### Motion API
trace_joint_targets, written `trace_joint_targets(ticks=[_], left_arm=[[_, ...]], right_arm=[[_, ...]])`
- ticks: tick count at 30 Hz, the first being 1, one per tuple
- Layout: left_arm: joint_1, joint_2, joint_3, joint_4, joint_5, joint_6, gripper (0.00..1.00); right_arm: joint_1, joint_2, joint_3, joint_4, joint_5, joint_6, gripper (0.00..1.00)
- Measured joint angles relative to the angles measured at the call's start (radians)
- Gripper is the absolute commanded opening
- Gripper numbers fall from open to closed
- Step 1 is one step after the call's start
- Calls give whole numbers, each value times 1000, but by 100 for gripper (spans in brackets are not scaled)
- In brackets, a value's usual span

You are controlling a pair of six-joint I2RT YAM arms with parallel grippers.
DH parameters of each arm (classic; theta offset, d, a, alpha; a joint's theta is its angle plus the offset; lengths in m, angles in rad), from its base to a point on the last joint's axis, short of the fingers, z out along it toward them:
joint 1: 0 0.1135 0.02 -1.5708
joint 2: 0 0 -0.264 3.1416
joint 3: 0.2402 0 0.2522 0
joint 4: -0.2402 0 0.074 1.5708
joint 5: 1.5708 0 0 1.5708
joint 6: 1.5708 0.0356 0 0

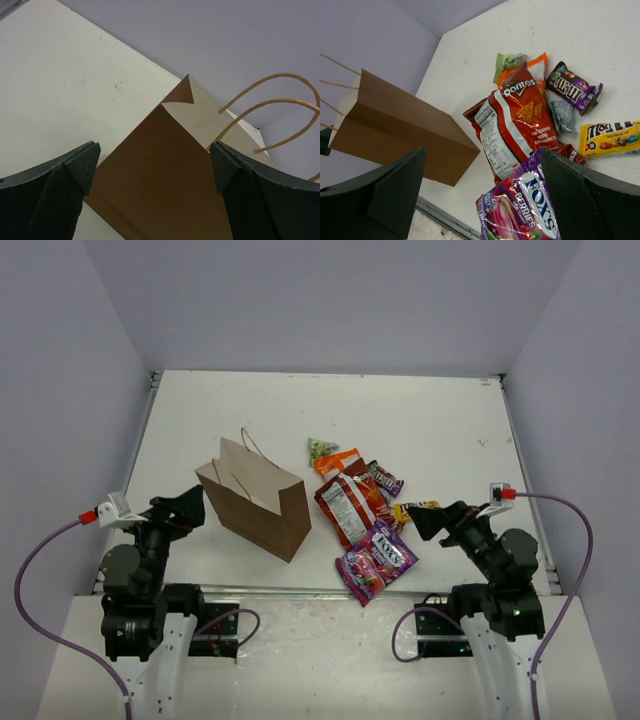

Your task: Place the snacks into the paper bag

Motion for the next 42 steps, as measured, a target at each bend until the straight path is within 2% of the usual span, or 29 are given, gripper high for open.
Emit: trace_joint_targets(ticks=[5,13,18,28,39,42], left_arm=[[0,12,22,-28,-3,3,100],[0,43,193,-69,-32,35,100],[0,99,226,0,124,103,100],[0,251,256,38,430,264,100],[0,309,280,66,594,201,100],[0,320,282,74,599,175,95]], right_arm=[[0,28,-4,-1,-6,-5,99],[0,101,-4,7,-15,-27,99],[0,139,-4,24,-40,-45,99],[0,151,2,47,-143,-108,99],[0,168,3,52,-147,-113,99],[0,168,3,52,-146,-113,99]])
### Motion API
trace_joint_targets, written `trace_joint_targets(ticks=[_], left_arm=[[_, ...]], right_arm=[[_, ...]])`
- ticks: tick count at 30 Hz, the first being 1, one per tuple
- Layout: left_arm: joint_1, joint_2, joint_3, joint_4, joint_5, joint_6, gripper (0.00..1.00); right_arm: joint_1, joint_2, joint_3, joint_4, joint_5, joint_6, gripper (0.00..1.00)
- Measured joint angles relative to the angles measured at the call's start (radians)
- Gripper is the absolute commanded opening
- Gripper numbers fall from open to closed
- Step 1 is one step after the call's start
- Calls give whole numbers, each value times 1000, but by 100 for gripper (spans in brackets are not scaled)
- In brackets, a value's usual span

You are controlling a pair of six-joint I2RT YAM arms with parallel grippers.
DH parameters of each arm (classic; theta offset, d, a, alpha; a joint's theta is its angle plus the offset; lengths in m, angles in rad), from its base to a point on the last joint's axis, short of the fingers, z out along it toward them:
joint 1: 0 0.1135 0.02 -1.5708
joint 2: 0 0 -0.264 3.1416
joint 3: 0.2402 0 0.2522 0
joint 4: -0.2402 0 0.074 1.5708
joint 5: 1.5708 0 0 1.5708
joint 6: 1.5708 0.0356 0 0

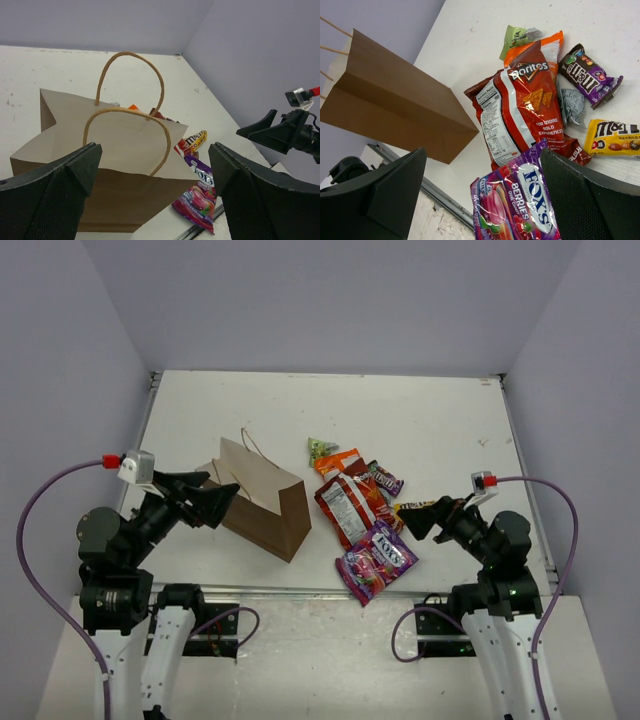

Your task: Place the snacks into the paper bag

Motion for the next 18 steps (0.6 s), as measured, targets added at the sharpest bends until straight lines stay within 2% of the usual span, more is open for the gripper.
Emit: trace_joint_targets(ticks=[13,18], left_arm=[[0,113,-5,63,-8,-84,93],[0,120,-12,114,-7,-130,83]], right_arm=[[0,6,0,0,3,0,99],[0,6,0,-1,3,0,99]])
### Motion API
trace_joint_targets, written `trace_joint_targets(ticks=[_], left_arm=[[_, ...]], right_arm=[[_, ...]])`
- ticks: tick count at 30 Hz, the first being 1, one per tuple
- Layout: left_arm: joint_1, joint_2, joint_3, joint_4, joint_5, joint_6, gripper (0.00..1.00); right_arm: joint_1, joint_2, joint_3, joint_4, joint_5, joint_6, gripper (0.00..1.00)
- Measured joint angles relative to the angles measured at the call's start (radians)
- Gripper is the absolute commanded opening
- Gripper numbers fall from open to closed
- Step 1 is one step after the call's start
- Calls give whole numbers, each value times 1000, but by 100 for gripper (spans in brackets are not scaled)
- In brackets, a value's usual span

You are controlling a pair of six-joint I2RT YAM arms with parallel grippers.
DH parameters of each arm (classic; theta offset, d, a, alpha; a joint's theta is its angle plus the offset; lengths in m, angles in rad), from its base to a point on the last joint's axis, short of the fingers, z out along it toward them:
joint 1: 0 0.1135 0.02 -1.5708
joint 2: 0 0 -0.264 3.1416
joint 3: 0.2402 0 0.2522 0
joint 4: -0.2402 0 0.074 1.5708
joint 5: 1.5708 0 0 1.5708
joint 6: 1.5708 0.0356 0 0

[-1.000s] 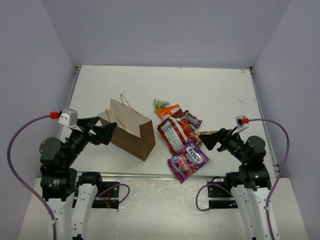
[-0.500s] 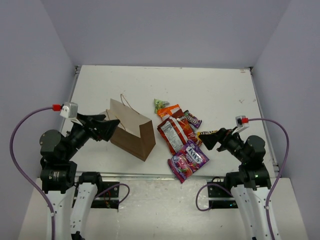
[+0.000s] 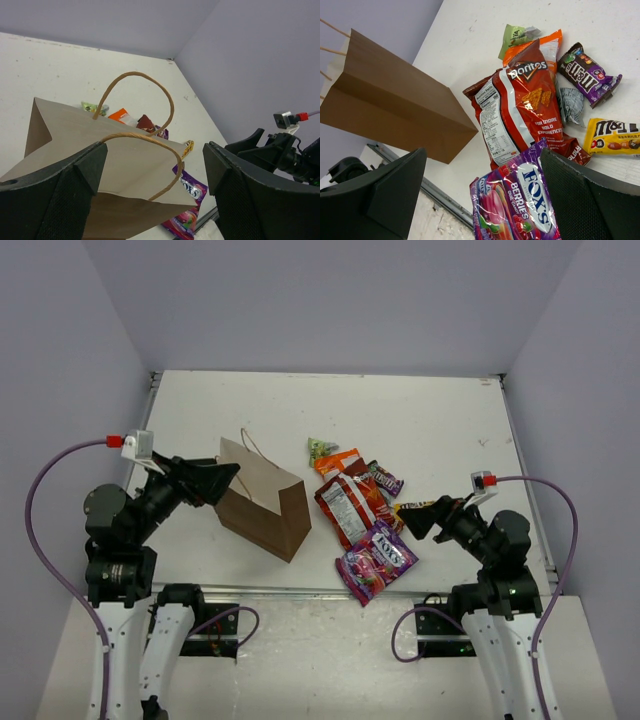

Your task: Place the snacks into the paper bag

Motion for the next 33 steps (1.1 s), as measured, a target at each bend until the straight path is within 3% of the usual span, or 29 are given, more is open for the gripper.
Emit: trace_joint_targets(ticks=[9,33], left_arm=[[0,34,-22,87,23,-100,82],[0,1,13,2,18,-214,82]], right_arm=[[0,0,0,-1,0,0,99],[0,0,0,-1,8,0,99]])
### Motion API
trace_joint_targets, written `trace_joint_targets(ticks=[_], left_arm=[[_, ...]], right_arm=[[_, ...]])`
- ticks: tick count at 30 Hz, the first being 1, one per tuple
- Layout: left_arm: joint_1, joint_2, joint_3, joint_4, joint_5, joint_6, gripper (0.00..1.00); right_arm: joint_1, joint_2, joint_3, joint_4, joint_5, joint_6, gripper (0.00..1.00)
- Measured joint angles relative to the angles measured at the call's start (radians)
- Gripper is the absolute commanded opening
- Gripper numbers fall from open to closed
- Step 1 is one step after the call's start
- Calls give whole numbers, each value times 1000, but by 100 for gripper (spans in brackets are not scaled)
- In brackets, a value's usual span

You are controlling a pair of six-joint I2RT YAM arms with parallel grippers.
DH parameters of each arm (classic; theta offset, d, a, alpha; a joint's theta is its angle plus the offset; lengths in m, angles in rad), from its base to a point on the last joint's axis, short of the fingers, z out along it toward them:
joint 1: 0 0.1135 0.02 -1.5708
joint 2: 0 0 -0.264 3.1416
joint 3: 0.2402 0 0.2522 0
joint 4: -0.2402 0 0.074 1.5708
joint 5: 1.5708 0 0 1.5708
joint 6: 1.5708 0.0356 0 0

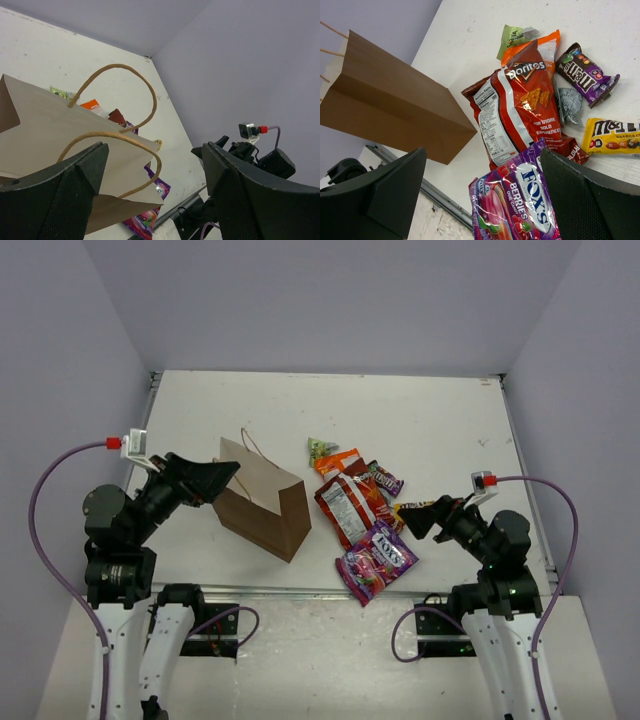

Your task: Place the snacks into the paper bag

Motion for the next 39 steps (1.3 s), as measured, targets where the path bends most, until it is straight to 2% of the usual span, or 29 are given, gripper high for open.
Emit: trace_joint_targets(ticks=[5,6,7,8,10,16,20,32,39], left_arm=[[0,1,-58,19,2,-38,75],[0,2,-69,23,1,-43,64],[0,3,-75,26,2,-50,57],[0,4,-85,38,3,-56,28],[0,6,-101,64,8,-79,0],[0,18,-112,134,22,-95,0],[0,51,-58,135,51,-90,0],[0,372,91,185,249,0,0],[0,540,177,341,345,-9,0]], right_arm=[[0,0,0,0,0,0,99],[0,0,0,0,0,0,99],[0,0,0,0,0,0,99],[0,0,0,0,0,0,99],[0,0,0,0,1,0,99],[0,0,0,0,1,0,99],[0,2,0,0,0,0,99],[0,82,31,0,-8,-7,99],[0,167,67,9,-20,-8,99]])
